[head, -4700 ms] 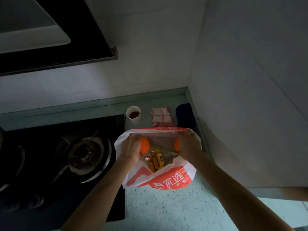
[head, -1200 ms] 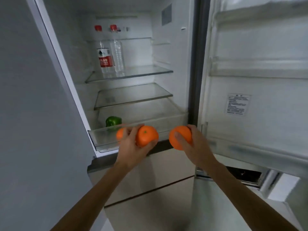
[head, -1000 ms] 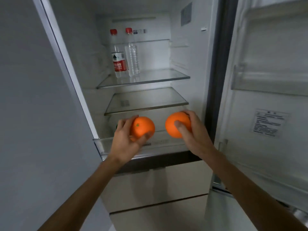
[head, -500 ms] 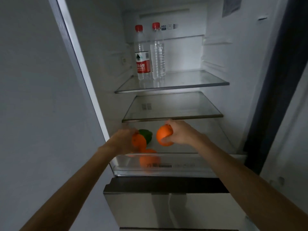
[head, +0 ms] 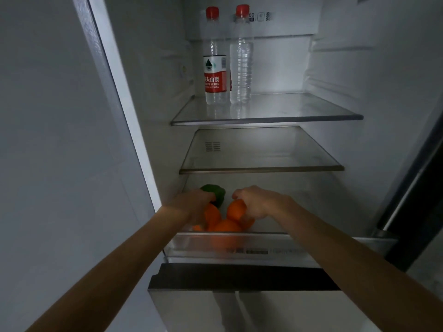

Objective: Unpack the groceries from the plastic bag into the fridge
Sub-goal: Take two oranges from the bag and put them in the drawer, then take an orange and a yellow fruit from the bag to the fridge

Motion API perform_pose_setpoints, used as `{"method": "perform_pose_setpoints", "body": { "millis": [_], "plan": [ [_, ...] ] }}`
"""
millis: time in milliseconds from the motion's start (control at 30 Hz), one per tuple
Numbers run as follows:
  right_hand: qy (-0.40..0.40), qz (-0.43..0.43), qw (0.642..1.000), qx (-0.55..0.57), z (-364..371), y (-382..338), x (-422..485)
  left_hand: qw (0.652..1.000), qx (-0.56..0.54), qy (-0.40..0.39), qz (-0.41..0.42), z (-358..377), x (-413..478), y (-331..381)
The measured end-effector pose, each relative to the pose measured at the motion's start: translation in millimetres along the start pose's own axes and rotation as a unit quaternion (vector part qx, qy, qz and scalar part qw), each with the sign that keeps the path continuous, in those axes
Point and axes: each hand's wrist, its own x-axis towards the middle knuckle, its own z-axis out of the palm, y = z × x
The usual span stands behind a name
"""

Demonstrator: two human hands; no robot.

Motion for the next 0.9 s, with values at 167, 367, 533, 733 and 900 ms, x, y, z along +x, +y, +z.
{"method": "perform_pose_setpoints", "body": {
  "millis": [167, 367, 533, 733, 900],
  "plan": [
    [0.005, 0.005, 1.0, 0.008, -4.6, 1.9, -5.3, 0.998, -0.027, 0.034, 0.053, -8.4, 3.3, 4.0],
    [0.07, 0.042, 0.994, 0.078, -18.1, 19.9, -44.0, 0.996, -0.02, 0.029, 0.085, -29.4, 18.0, 36.5],
    [0.175, 0.118, 0.97, 0.123, -28.1, 49.8, -110.1, 0.984, -0.033, 0.058, 0.164, -43.7, 27.1, 97.4],
    [0.227, 0.25, 0.937, 0.091, -20.0, 85.9, -247.8, 0.949, -0.054, 0.064, 0.303, -46.2, 13.2, 212.7],
    [0.261, 0.377, 0.882, 0.111, 17.3, 84.8, -380.1, 0.912, 0.007, 0.048, 0.406, -28.0, -38.9, 295.2]
  ]
}}
